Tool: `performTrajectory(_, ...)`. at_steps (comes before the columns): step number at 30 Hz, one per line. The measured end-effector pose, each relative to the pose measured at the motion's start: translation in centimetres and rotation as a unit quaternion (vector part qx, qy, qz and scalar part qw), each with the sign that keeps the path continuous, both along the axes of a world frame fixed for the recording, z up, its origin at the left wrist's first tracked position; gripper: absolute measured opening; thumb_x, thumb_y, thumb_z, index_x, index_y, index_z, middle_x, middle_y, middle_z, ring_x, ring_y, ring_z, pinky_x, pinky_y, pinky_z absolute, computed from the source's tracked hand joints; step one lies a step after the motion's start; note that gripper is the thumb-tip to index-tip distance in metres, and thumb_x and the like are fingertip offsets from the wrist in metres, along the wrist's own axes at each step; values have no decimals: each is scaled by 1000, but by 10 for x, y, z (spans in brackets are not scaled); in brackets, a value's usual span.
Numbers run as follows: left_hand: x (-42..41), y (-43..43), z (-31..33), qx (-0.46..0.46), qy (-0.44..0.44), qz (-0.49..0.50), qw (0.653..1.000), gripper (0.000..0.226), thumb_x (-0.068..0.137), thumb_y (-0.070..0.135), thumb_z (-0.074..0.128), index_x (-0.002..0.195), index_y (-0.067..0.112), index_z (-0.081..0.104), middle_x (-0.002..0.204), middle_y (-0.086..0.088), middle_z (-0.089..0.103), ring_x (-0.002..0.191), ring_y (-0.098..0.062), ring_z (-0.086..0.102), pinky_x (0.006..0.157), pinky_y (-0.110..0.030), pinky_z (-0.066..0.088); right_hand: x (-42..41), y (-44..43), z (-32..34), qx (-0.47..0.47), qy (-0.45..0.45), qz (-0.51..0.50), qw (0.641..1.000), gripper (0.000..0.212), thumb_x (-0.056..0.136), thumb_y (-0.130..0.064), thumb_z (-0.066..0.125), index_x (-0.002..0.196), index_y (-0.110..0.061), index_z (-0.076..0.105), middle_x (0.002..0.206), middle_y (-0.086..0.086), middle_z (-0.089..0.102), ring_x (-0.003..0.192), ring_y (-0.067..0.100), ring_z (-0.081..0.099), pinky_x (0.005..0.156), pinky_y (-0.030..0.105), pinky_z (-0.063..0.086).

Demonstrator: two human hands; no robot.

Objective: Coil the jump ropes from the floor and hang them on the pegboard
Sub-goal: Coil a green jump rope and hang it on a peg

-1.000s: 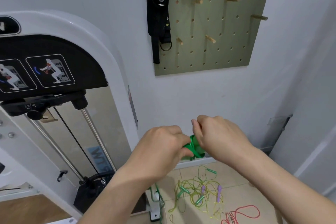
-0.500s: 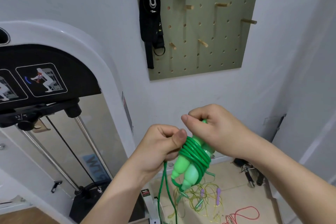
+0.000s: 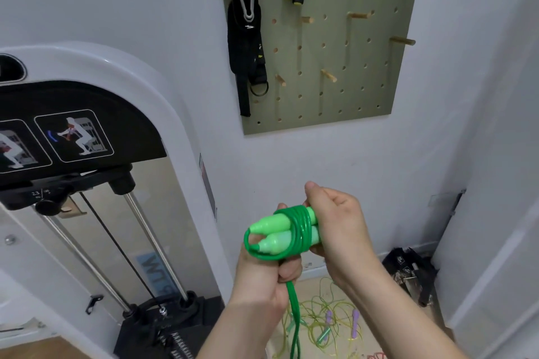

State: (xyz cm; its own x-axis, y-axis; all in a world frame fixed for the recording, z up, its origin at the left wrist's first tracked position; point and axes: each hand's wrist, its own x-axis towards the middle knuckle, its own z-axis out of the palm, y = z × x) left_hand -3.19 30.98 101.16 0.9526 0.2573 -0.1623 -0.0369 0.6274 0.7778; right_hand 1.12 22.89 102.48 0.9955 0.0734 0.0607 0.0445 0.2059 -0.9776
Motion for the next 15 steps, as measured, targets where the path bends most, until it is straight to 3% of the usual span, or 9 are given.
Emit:
performTrajectory(3, 4, -3, -12, 147, 24, 116, 982, 32, 82, -3, 44, 60, 15, 60, 46, -2, 43, 34, -8, 34, 35, -13, 23, 2, 7, -11, 36, 48, -41, 997, 47, 96, -24, 52, 51, -18, 41, 45, 4, 37, 33, 15, 35, 39, 18, 26)
performTrajectory(6, 4, -5, -24, 222, 14, 146, 964, 34, 88, -15, 41, 69, 7, 57, 47, 1, 50, 40, -7, 42, 40, -20, 34, 4, 12, -22, 71, 85, -81, 991, 45, 98, -23, 49, 54, -16, 41, 46, 5, 37, 35, 17, 34, 37, 17, 25)
performTrajectory(9, -5, -7, -33, 337, -44, 89, 936, 29, 90, -6, 51, 71, 14, 61, 52, 10, 58, 47, -1, 47, 50, -18, 38, 8, 14, -28, 98, 101, -121, 983, 42, 98, -22, 46, 57, -15, 41, 44, 1, 38, 37, 16, 34, 37, 18, 26)
performTrajectory(12, -7, -6, -39, 361, -79, 30, 929, 11, 88, 8, 65, 85, 18, 69, 78, 10, 73, 77, -3, 67, 71, -16, 50, 11, 13, -36, 81, 76, -168, 980, 45, 100, -21, 44, 55, -13, 41, 40, -4, 39, 39, 13, 36, 43, 22, 30)
performTrajectory(13, -6, -4, -41, 375, -66, 32, 924, 8, 87, 13, 67, 82, 19, 70, 77, 10, 74, 77, -4, 68, 72, -18, 51, 11, 12, -40, 62, 60, -184, 979, 46, 100, -21, 43, 55, -13, 41, 40, -5, 39, 39, 12, 36, 46, 25, 31)
performTrajectory(15, -7, -2, -46, 422, -34, 37, 905, 23, 87, 29, 67, 67, 19, 67, 60, 8, 68, 60, -4, 61, 62, -23, 47, 12, 11, -48, -15, 11, -221, 975, 48, 101, -25, 42, 55, -11, 42, 42, -3, 42, 41, 13, 38, 50, 30, 33)
